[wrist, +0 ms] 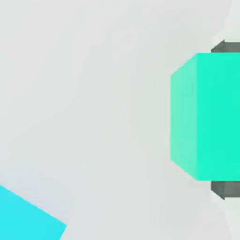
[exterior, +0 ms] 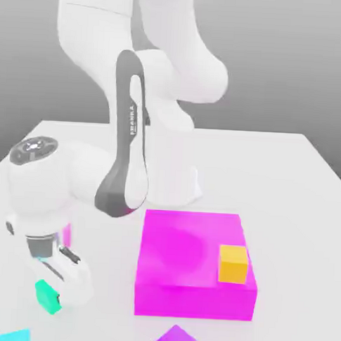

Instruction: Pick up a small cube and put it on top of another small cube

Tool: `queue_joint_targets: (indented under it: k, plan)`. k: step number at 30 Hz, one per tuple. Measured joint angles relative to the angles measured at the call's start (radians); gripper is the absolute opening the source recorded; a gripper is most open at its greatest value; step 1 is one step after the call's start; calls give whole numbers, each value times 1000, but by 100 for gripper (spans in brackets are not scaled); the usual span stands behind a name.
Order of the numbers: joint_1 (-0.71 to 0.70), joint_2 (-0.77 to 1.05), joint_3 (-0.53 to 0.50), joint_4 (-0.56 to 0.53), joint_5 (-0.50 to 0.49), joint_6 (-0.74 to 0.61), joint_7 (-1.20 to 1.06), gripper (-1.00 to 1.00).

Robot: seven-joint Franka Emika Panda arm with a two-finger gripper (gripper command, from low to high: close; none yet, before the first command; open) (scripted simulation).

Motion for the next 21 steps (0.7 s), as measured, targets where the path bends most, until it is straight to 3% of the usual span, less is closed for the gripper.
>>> queue_joint_targets:
  k: [8, 21]
  plan:
    - [33, -192, -28, -40, -49, -152, 58, -100]
    - [343, -465, 112, -95, -97, -368, 703, -100]
